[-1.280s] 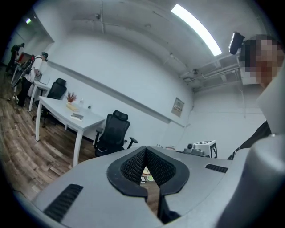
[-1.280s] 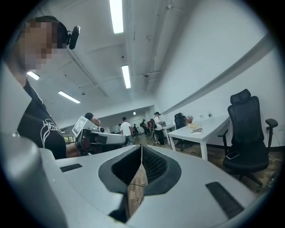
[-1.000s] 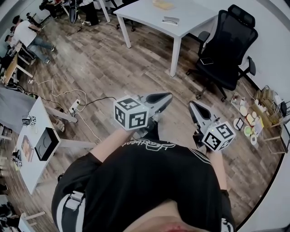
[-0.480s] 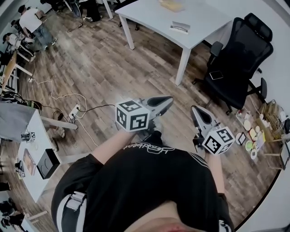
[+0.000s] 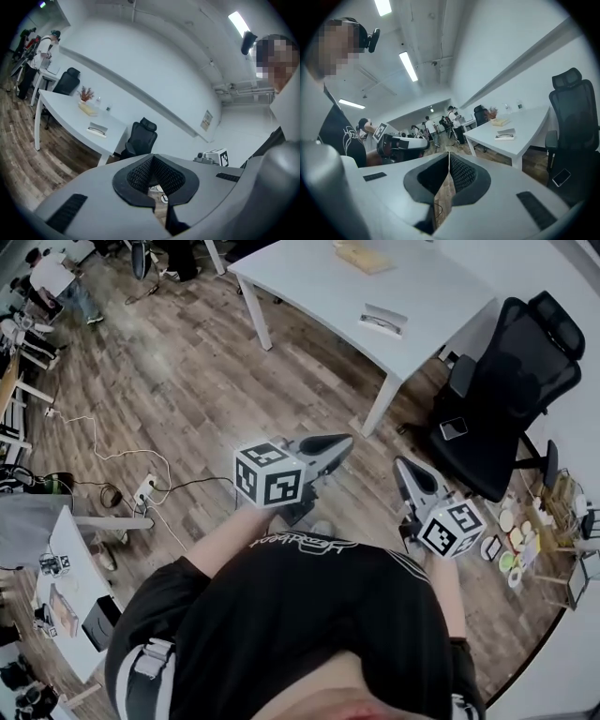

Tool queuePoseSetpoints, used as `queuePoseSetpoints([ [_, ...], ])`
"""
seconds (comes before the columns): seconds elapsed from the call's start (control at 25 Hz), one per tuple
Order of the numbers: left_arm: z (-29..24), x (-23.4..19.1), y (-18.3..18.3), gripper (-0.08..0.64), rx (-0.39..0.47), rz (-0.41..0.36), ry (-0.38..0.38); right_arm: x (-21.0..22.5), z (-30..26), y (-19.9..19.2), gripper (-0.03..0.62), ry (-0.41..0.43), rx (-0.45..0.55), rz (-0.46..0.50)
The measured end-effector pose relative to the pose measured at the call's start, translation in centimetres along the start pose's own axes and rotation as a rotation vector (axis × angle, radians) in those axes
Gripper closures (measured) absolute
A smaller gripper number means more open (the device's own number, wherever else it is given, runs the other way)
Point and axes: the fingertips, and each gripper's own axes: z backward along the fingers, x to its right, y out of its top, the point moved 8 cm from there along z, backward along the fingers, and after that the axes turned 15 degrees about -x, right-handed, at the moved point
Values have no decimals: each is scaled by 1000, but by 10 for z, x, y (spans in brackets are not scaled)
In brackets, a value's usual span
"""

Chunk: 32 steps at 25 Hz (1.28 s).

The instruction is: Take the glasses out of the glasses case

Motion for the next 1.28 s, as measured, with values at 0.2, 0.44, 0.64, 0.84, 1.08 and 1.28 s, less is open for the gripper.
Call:
queuePoseSetpoints([
  [0.2,-1,-37,31,552,-2,-58,20,16,-31,31,581,3,9,12],
  [0.44,-1,-57,45,552,-2,-70,-19,20,-46,47,581,-18,3,41],
  [0.64,0,-58,52,552,35,-74,-30,25,-51,53,581,-17,0,58],
  [0.84,-2,-62,57,552,36,-75,-20,34,-61,62,581,19,13,81],
  [1.08,-6,-73,79,552,52,-66,-11,55,-77,80,581,60,24,83],
  [1.28,-27,-90,102,552,53,-70,-2,87,-90,99,581,76,31,74],
])
